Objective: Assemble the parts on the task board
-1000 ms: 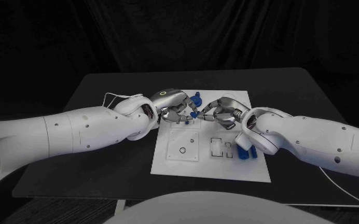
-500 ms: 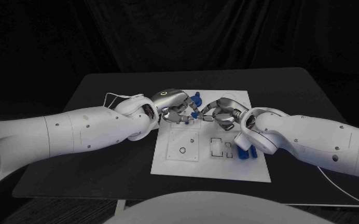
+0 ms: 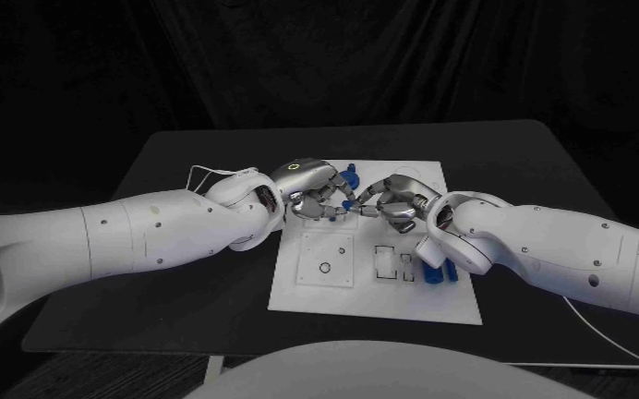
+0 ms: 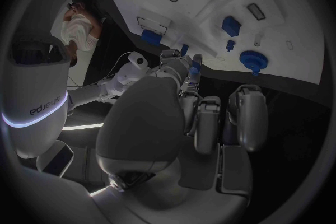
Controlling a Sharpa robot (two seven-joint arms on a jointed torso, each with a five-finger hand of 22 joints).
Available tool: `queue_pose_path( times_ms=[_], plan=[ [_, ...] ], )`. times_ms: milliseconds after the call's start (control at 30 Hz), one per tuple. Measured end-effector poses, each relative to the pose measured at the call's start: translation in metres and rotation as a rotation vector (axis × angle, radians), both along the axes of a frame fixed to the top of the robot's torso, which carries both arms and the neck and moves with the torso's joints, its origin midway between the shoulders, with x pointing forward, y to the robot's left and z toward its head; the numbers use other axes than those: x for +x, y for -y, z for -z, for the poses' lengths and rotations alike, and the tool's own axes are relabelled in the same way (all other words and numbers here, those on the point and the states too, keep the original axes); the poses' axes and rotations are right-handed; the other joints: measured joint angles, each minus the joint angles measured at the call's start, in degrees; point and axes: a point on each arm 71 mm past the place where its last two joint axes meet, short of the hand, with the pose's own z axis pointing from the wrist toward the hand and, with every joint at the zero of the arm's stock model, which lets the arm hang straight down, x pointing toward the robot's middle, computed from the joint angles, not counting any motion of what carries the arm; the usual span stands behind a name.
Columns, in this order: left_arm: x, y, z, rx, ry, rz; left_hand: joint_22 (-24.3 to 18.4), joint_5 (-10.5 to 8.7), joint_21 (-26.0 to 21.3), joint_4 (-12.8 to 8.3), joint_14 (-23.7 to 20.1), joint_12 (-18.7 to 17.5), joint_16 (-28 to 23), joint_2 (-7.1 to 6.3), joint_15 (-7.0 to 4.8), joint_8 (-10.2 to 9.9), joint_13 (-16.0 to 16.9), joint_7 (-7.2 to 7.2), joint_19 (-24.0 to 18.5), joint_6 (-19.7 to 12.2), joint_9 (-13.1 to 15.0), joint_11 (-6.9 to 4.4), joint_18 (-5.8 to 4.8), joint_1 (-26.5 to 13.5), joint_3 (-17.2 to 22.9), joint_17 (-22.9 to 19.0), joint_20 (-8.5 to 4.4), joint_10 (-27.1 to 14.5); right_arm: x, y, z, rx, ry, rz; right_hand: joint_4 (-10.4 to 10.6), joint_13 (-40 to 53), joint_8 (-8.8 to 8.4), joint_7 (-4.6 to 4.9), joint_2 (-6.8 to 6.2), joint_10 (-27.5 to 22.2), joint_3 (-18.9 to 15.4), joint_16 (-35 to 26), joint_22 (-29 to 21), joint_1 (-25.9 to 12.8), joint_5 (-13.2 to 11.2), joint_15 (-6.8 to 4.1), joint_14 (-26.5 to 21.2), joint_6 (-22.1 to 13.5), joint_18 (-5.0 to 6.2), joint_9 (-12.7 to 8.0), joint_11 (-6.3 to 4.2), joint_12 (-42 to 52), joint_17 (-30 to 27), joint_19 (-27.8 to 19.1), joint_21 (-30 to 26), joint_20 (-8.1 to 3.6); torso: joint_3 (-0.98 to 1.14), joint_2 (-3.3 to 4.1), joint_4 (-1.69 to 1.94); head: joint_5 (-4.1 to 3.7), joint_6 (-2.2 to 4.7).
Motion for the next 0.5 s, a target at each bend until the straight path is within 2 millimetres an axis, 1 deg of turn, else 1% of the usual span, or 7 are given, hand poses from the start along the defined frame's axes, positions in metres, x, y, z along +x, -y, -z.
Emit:
queue_pose_path(
  times_ms=[67,100,167,233,300,433,500],
  plan=[
    [-0.0001,0.0005,0.0000,0.000,0.000,0.001,0.0,0.00,0.0,0.0,0.0,0.0,0.0,0.00,0.00,0.0,0.0,0.00,0.0,0.0,0.0,0.00,0.00,0.0,0.0,0.0,0.00,0.0,0.0000,-0.0002,0.0000,0.001,0.000,0.000,-0.1,0.0,0.35,-0.09,0.00,0.0,0.4,0.0,0.0,0.0,0.3,0.00,0.0,0.1,0.00,0.1,0.00,0.0,0.0,0.0,-0.2,0.00,0.01,0.01,0.00,0.01,0.00],
    [-0.0001,0.0008,0.0000,-0.001,0.000,0.001,0.0,0.00,0.0,0.0,0.0,0.0,0.0,0.00,0.00,0.0,0.0,0.00,0.0,0.0,0.0,0.00,0.00,0.0,0.0,0.0,0.00,0.0,-0.0001,-0.0004,0.0001,0.002,0.001,-0.001,-0.3,0.0,0.70,-0.33,0.00,0.0,0.8,0.0,0.0,0.0,1.2,0.00,0.0,0.3,0.09,0.2,0.00,0.0,0.0,0.0,-0.5,0.00,0.01,0.01,0.00,0.04,0.00],
    [-0.0001,0.0011,0.0000,-0.001,0.000,0.002,0.0,0.00,0.0,0.0,0.0,0.0,0.0,0.00,0.00,-0.2,0.0,0.00,0.0,0.0,0.0,0.00,0.00,0.0,0.0,0.0,0.00,0.0,-0.0001,-0.0008,0.0001,0.003,0.002,0.000,-0.6,0.0,1.36,-0.66,-0.17,0.0,1.4,0.0,0.0,0.2,2.8,0.00,0.0,0.7,0.95,0.5,0.00,0.0,0.0,0.0,-0.7,0.00,0.02,0.01,-0.01,0.09,0.00],
    [-0.0001,0.0012,0.0000,-0.001,0.000,0.002,0.0,0.00,0.0,0.0,0.0,0.0,0.0,0.00,0.00,-0.1,0.0,0.00,0.0,0.0,0.0,0.00,0.00,0.0,0.0,0.0,0.00,0.0,-0.0002,-0.0013,0.0000,0.005,0.004,-0.001,-0.9,0.0,2.14,-0.74,-0.46,0.0,2.2,0.0,0.0,0.5,4.3,0.00,0.0,1.2,0.95,0.8,0.00,0.0,0.0,0.0,-0.7,0.00,0.02,0.01,-0.01,0.11,0.00],
    [-0.0001,0.0014,0.0000,-0.001,-0.001,0.002,0.0,0.00,0.0,0.0,0.0,0.0,0.0,0.00,0.00,0.0,0.0,0.01,0.0,0.0,0.0,0.00,0.00,0.0,0.0,0.0,0.00,0.0,-0.0001,-0.0017,-0.0002,0.007,0.007,-0.001,-1.5,0.0,3.37,-1.23,-0.77,-0.2,3.3,0.0,0.0,0.8,5.6,-0.03,0.0,1.7,0.95,1.4,-0.22,0.0,0.0,0.0,-0.7,0.00,0.02,0.02,-0.02,0.11,0.00],
    [-0.0002,0.0017,0.0000,0.000,-0.001,0.002,0.0,0.00,0.0,0.0,0.0,0.0,0.0,0.00,0.00,0.0,0.0,0.01,0.0,0.0,0.0,0.00,0.00,0.0,0.0,0.0,0.00,0.0,0.0000,-0.0022,-0.0006,0.013,0.012,0.001,-2.3,0.0,5.09,-1.54,-1.05,-0.1,4.5,0.0,0.0,1.0,5.8,-0.45,0.0,2.0,0.95,2.3,-0.55,0.0,0.0,-0.3,-0.7,-0.34,0.02,0.03,-0.03,0.16,0.00],
    [-0.0002,0.0018,0.0000,0.000,-0.001,0.002,0.0,0.10,0.2,0.0,0.0,0.0,0.0,0.00,0.00,0.0,0.0,0.01,0.0,0.0,0.0,0.00,0.00,0.0,0.0,0.0,0.00,0.0,0.0001,-0.0024,-0.0007,0.016,0.014,0.002,-2.8,0.0,6.34,-1.54,-1.29,0.0,5.5,0.0,0.0,1.3,5.8,-0.65,-0.2,2.0,0.94,3.1,-0.85,0.0,0.0,-0.1,-0.9,-0.52,0.02,0.03,-0.03,0.16,0.00]
  ],
)
